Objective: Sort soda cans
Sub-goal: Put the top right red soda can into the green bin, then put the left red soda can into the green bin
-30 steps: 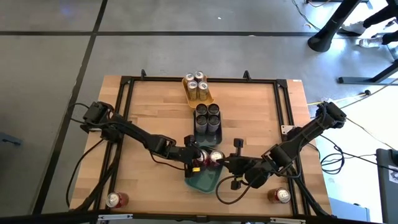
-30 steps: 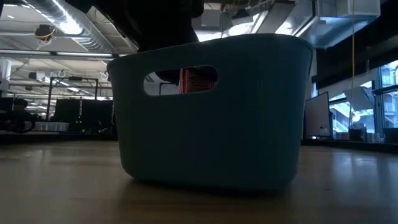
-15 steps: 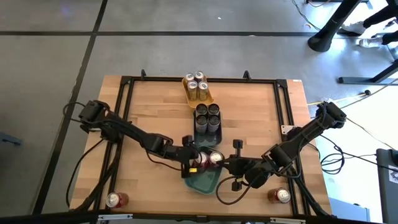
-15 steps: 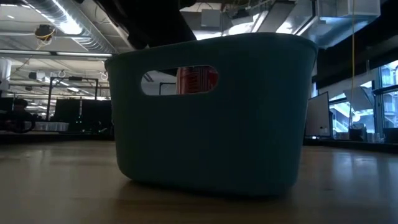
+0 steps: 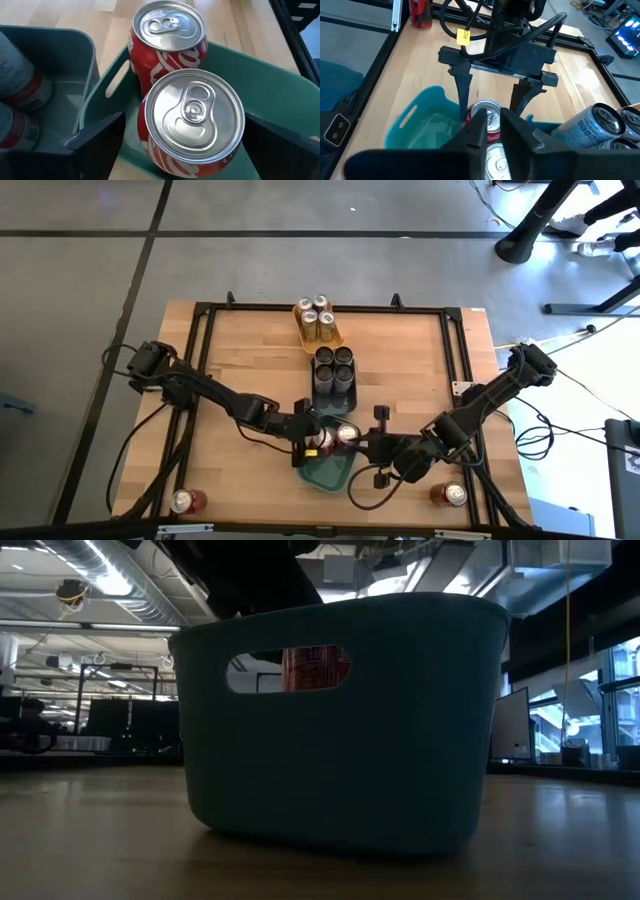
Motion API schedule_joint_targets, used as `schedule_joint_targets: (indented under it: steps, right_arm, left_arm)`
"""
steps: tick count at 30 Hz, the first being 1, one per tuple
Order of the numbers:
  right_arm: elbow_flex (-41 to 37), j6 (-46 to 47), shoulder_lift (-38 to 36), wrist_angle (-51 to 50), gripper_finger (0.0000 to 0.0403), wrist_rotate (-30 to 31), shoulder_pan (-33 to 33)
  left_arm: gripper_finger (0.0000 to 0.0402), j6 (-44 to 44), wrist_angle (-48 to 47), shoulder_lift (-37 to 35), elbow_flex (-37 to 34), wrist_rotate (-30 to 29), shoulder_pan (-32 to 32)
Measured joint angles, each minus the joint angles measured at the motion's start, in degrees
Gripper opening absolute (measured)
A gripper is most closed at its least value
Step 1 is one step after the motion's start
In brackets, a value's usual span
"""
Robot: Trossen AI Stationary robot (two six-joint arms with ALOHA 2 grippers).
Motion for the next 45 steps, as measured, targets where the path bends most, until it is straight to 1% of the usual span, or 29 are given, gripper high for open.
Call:
schedule_joint_targets:
  steps: [5, 9, 12, 16, 18, 20, 24, 28, 32, 37, 41, 43, 45]
  right_arm:
    - [0.00, 0.00, 0.00, -0.02, 0.0098, 0.00, 0.00]
    - [0.00, -0.15, 0.00, -0.04, 0.0128, 0.00, 0.00]
    - [0.00, -0.31, 0.00, -0.28, 0.0140, 0.01, 0.00]
    - [0.00, -0.31, 0.00, -0.93, 0.0142, 0.02, 0.00]
    - [0.00, -0.32, 0.00, -1.23, 0.0142, 0.02, 0.00]
    - [0.00, -0.33, 0.00, -1.35, 0.0143, 0.02, 0.00]
    - [0.00, -0.33, 0.00, -1.35, 0.0143, 0.02, 0.00]
    - [0.00, -0.33, 0.00, -1.48, 0.0143, 0.02, 0.00]
    - [0.00, -0.33, 0.00, -2.01, 0.0143, 0.03, 0.00]
    - [0.00, -0.31, 0.00, -2.99, 0.0143, 0.04, 0.00]
    - [0.00, 0.28, 0.00, -3.03, 0.0143, 0.04, 0.00]
    - [0.00, 0.70, 0.00, -3.09, 0.0143, 0.04, 0.00]
    - [0.00, 1.01, 0.00, -3.19, 0.0143, 0.04, 0.00]
  left_arm:
    - [0.0381, 0.64, -1.80, -2.91, 0.00, -0.03, -0.01]
    - [0.0378, -0.01, -5.54, -8.06, 0.02, -0.04, -0.37]
    - [0.0378, -0.18, -8.75, -12.85, 0.04, -0.14, -1.79]
    - [0.0377, -2.31, -13.04, -18.18, 0.04, 0.01, -5.18]
    - [0.0377, -5.17, -13.28, -19.97, 0.04, 0.09, -6.63]
    - [0.0377, -6.02, -13.07, -21.19, 0.04, 0.10, -7.63]
    - [0.0377, -1.47, -11.67, -21.79, 0.04, 0.04, -8.14]
    - [0.0378, 0.04, -8.74, -21.79, 0.04, 0.02, -7.99]
    - [0.0392, 4.39, -6.07, -21.79, 0.05, -0.06, -8.49]
    - [0.0398, 4.76, -9.75, -21.79, 1.55, -0.46, -8.78]
    - [0.0399, 0.72, -19.86, -22.66, 4.43, -0.44, -9.87]
    - [0.0399, -4.65, -23.50, -23.59, 5.40, 0.24, -10.81]
    - [0.0398, -11.82, -26.10, -24.53, 5.49, 0.28, -11.67]
